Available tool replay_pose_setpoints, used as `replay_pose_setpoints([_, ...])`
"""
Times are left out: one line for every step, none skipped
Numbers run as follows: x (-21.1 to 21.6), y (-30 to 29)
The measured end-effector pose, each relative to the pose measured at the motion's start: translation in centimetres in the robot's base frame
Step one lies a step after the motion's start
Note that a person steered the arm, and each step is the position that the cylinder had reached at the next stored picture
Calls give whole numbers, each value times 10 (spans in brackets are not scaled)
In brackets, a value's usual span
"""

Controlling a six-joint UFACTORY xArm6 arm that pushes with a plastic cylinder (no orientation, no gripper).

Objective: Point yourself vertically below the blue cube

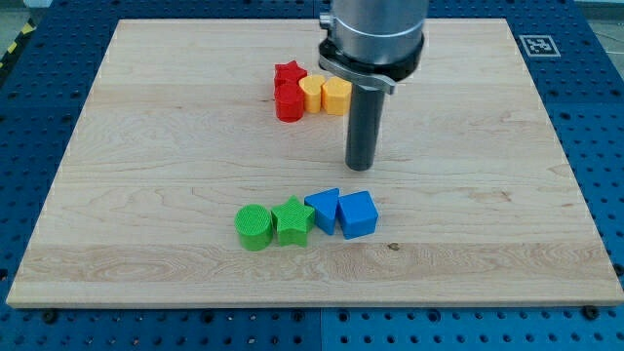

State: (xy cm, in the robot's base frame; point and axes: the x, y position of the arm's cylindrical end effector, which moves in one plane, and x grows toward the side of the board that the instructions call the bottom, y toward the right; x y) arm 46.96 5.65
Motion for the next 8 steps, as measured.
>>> replay_pose_setpoints([11,21])
replay_pose_setpoints([24,46])
replay_pose_setpoints([48,64])
replay_pose_setpoints([87,71])
replay_pose_setpoints([126,71])
replay_pose_setpoints([149,70])
replay_pose_setpoints([148,52])
replay_pose_setpoints([148,23])
